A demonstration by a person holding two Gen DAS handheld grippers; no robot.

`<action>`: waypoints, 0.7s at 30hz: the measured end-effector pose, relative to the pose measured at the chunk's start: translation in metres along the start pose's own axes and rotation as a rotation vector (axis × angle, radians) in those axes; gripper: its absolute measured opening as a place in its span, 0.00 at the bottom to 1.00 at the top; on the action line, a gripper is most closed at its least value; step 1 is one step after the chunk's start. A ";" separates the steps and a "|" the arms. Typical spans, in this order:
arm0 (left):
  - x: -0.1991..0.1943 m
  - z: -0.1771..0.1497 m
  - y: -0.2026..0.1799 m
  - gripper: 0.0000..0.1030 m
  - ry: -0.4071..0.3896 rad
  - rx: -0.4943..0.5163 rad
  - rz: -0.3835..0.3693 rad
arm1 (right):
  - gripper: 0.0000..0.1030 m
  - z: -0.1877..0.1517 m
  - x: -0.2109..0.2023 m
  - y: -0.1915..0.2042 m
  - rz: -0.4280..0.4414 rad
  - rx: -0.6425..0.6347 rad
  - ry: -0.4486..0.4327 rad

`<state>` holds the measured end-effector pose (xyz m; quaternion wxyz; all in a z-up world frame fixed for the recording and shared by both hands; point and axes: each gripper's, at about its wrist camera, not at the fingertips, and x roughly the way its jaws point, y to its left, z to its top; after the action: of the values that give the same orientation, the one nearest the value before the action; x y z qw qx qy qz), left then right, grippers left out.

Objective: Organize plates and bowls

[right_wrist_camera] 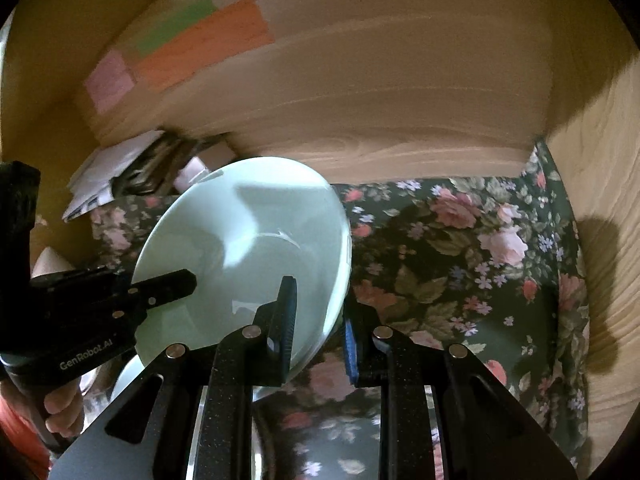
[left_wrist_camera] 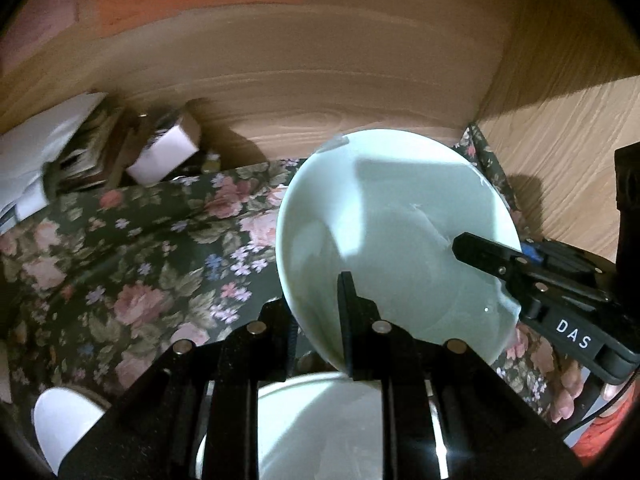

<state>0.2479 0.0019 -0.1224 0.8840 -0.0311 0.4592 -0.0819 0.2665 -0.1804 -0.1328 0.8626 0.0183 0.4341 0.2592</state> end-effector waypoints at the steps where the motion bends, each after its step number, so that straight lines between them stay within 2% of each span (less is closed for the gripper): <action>1: -0.004 -0.002 0.002 0.17 -0.004 -0.005 0.002 | 0.18 -0.001 -0.002 0.006 0.006 -0.008 -0.003; 21: -0.089 -0.066 0.083 0.17 -0.082 -0.166 0.064 | 0.18 -0.018 -0.003 0.114 0.115 -0.153 -0.011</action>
<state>0.1529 0.1004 -0.0993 0.8986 -0.0931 0.4285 -0.0141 0.2021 -0.0861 -0.1128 0.8474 -0.0214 0.4066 0.3407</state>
